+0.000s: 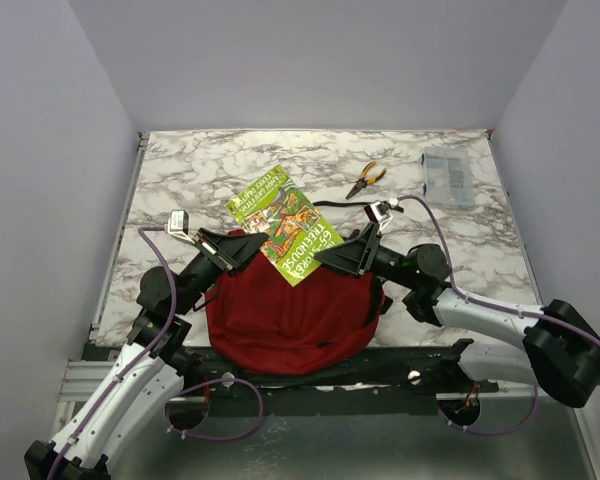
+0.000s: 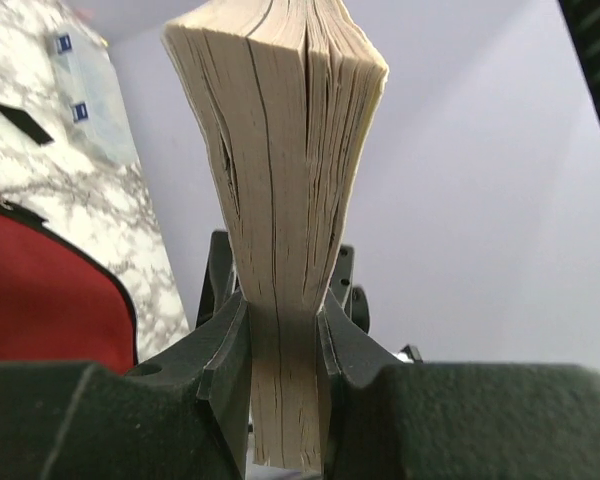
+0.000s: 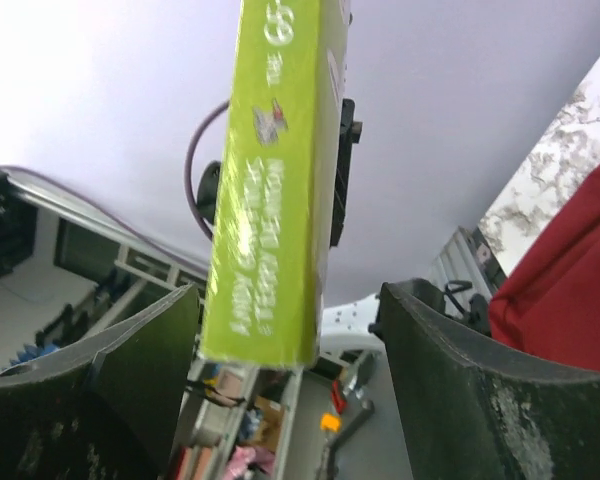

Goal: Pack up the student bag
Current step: Pick up the book from the center of the board.

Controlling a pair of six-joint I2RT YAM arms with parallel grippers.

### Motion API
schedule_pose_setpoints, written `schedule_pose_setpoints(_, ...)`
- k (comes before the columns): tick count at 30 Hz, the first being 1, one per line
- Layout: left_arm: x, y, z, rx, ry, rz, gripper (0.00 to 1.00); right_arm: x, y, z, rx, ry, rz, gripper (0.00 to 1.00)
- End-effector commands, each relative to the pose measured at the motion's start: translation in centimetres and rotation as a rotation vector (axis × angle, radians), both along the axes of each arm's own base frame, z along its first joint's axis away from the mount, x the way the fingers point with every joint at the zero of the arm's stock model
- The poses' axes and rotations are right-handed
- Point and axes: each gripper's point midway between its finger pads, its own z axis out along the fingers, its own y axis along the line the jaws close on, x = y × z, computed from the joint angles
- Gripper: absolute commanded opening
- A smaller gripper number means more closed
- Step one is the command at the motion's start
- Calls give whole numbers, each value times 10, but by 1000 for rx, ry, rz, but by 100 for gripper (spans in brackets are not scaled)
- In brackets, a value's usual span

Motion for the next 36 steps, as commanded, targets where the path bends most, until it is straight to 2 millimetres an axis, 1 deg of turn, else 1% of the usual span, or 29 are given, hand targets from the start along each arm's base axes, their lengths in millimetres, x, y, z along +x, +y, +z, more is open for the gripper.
schedule_pose_setpoints(1,4,26,54,-188,-138,127,0,11,0,35,230,38,-105,77)
schedule_pose_setpoints(2,5,26,54,-189,-138,130,0,8,1,43,271,22,-109,76)
schedule_pose_setpoints(4,6,28,51,-208,-127,139,0,13,8,51,297,38,-131,76)
schedule_pose_setpoints(6,8,32,50,-222,-126,156,0,22,17,48,284,115,-169,76)
schedule_pose_setpoints(7,8,33,50,-216,-137,169,0,23,22,48,274,129,-188,76)
schedule_pose_setpoints(8,9,34,49,-212,-142,179,0,25,25,50,274,133,-216,76)
schedule_pose_setpoints(9,10,35,48,-213,-140,186,0,23,29,52,271,122,-226,76)
schedule_pose_setpoints(10,12,36,47,-219,-130,193,0,29,30,55,280,130,-264,76)
schedule_pose_setpoints(11,13,36,44,-222,-122,196,0,30,33,57,279,145,-272,75)
schedule_pose_setpoints(14,15,37,42,-222,-119,204,0,31,44,63,283,166,-287,68)
schedule_pose_setpoints(16,17,37,38,-224,-105,209,0,30,53,60,262,197,-299,65)
schedule_pose_setpoints(18,18,36,34,-228,-89,203,0,31,58,58,244,221,-307,58)
schedule_pose_setpoints(21,17,33,30,-188,-109,195,0,39,59,55,213,244,-347,53)
schedule_pose_setpoints(22,17,31,26,-178,-107,191,0,41,59,52,198,247,-363,50)
schedule_pose_setpoints(24,18,28,15,-171,-80,175,0,45,58,48,176,254,-385,38)
schedule_pose_setpoints(25,18,25,10,-168,-64,159,0,46,57,47,169,247,-396,30)
schedule_pose_setpoints(26,17,22,5,-156,-53,141,0,45,55,48,165,228,-403,20)
schedule_pose_setpoints(28,15,12,-3,-117,-44,87,0,47,49,46,147,193,-436,4)
schedule_pose_setpoints(29,13,6,-6,-90,-41,53,0,51,46,41,121,199,-468,1)
schedule_pose_setpoints(30,12,0,-9,-53,-38,31,6,56,40,37,100,210,-493,1)
schedule_pose_setpoints(31,12,-6,-17,-14,-3,-1,19,61,34,35,61,189,-519,1)
schedule_pose_setpoints(32,12,-11,-25,23,43,-25,30,68,26,34,14,157,-552,1)
schedule_pose_setpoints(33,12,-16,-31,52,67,-54,40,76,15,29,-48,140,-607,1)
schedule_pose_setpoints(34,10,-20,-38,80,77,-83,45,83,1,24,-95,123,-675,0)
schedule_pose_setpoints(36,8,-29,-53,119,116,-139,56,91,-30,19,-205,39,-809,1)
